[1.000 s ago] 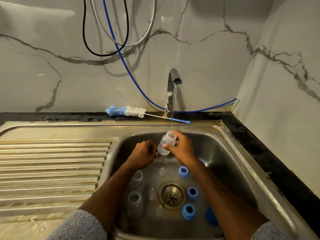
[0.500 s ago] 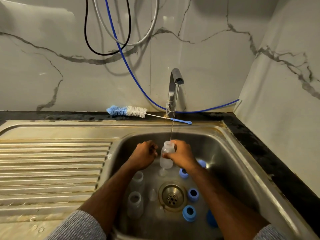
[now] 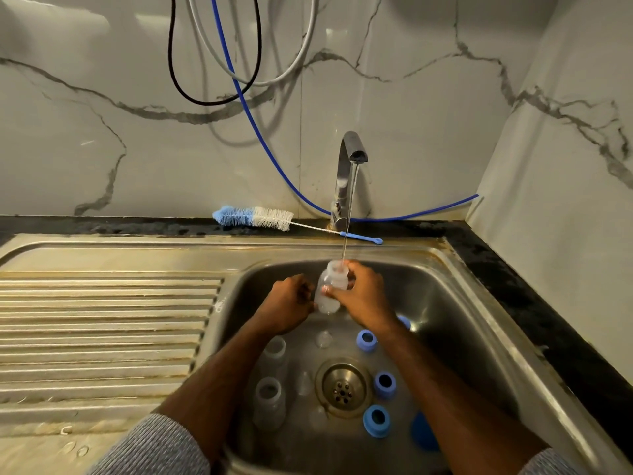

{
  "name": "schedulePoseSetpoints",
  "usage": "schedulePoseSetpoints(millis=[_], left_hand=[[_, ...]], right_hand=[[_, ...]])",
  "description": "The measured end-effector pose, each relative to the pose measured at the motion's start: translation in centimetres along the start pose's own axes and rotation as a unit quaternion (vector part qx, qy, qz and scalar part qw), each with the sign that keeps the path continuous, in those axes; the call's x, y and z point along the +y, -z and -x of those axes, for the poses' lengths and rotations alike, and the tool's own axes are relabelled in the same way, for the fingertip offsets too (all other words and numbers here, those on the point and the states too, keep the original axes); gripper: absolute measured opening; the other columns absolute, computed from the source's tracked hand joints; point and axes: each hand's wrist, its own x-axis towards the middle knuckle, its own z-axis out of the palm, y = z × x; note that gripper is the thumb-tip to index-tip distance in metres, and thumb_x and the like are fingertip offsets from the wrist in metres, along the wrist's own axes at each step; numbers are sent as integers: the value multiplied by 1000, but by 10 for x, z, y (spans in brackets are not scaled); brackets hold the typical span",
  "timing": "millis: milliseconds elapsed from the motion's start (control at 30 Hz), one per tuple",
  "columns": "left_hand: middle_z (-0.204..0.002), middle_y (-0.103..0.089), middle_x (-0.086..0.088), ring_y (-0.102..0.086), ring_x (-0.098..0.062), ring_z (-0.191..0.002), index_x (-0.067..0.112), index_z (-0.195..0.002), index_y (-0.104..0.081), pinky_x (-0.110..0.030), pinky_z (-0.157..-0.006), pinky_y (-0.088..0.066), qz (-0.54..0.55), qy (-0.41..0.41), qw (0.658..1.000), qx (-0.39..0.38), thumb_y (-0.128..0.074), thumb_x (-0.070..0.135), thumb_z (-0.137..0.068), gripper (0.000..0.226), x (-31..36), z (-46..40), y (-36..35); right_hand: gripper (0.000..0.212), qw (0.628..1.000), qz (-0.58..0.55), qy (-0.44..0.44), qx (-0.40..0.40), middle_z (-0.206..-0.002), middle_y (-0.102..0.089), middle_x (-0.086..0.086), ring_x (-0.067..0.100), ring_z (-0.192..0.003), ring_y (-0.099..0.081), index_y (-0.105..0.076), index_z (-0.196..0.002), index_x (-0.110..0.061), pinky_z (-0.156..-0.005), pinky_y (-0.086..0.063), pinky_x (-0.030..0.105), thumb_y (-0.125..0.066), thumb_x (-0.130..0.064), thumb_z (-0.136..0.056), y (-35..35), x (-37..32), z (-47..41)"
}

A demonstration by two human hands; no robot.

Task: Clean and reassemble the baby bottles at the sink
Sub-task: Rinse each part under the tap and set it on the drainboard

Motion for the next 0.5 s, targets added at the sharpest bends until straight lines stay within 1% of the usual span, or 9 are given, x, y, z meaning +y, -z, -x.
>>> schedulePoseSetpoints(millis=[33,133,233,300,333,400,433,467,500], left_hand=[[-92,-68,4,-65,-10,-84,19,-103,-65,-22,-74,-53,1,0,1000,3,-81,18,-82,27,0,0,0],[-93,-66,5,-65,-11,-86,19,-105,-64,-25,-78,-55,6,3,1000,1,-79,16,-83,27,-1,0,-2],[-94,-68,6,-66,-10,-87,19,-106,-65,-25,-79,-56,8,3,1000,3,-78,15,-84,26,-2,-1,-2],[-93,-67,6,-66,-10,-86,20,-106,-65,-24,-77,-56,14,4,1000,1,-80,17,-82,29,-2,0,-3],[-93,-67,6,-65,-10,-86,19,-107,-64,-25,-78,-56,13,2,1000,-3,-81,18,-82,31,-1,0,-3],[-94,-66,5,-65,-10,-86,19,-109,-63,-28,-79,-57,6,0,1000,-8,-82,21,-81,34,0,0,-3],[-94,-66,5,-65,-10,-86,18,-108,-63,-28,-79,-57,4,0,1000,-5,-83,22,-80,35,0,0,-2],[-94,-66,5,-65,-11,-87,17,-109,-64,-27,-79,-56,4,1,1000,-2,-83,22,-80,35,-1,0,-2],[-94,-66,5,-64,-11,-87,16,-110,-64,-26,-79,-56,6,2,1000,-1,-83,22,-80,36,-1,0,-2]], right_hand=[[59,1000,1,-2,4,-113,-68,-8,11,-103,-65,-63,-128,-25,-89,-57,31,-88,-28,-74,0,-1,-1],[61,999,25,-10,-40,-118,-70,-3,16,-109,-66,-64,-128,-23,-94,-56,36,-89,-27,-73,0,1,-1],[62,1000,5,-17,2,-120,-68,-5,14,-108,-64,-60,-131,-25,-93,-56,36,-86,-35,-76,0,0,0],[59,999,29,-29,-24,-117,-70,-3,15,-105,-65,-63,-128,-24,-93,-57,39,-86,-37,-75,-1,0,0],[57,998,43,-29,-33,-114,-71,-3,15,-103,-66,-64,-125,-25,-91,-57,39,-87,-36,-74,-1,1,0],[58,999,40,-22,0,-114,-69,-6,13,-101,-65,-62,-126,-28,-82,-58,32,-86,-37,-74,-1,0,1],[59,999,35,-23,17,-115,-67,-7,13,-103,-63,-60,-128,-29,-81,-56,29,-85,-39,-75,0,0,1],[60,999,39,-28,12,-115,-67,-7,13,-104,-63,-60,-129,-28,-83,-56,30,-84,-41,-76,1,-1,0],[59,998,53,-35,-13,-115,-68,-6,14,-106,-64,-61,-128,-27,-87,-56,33,-84,-41,-76,2,-1,1]])
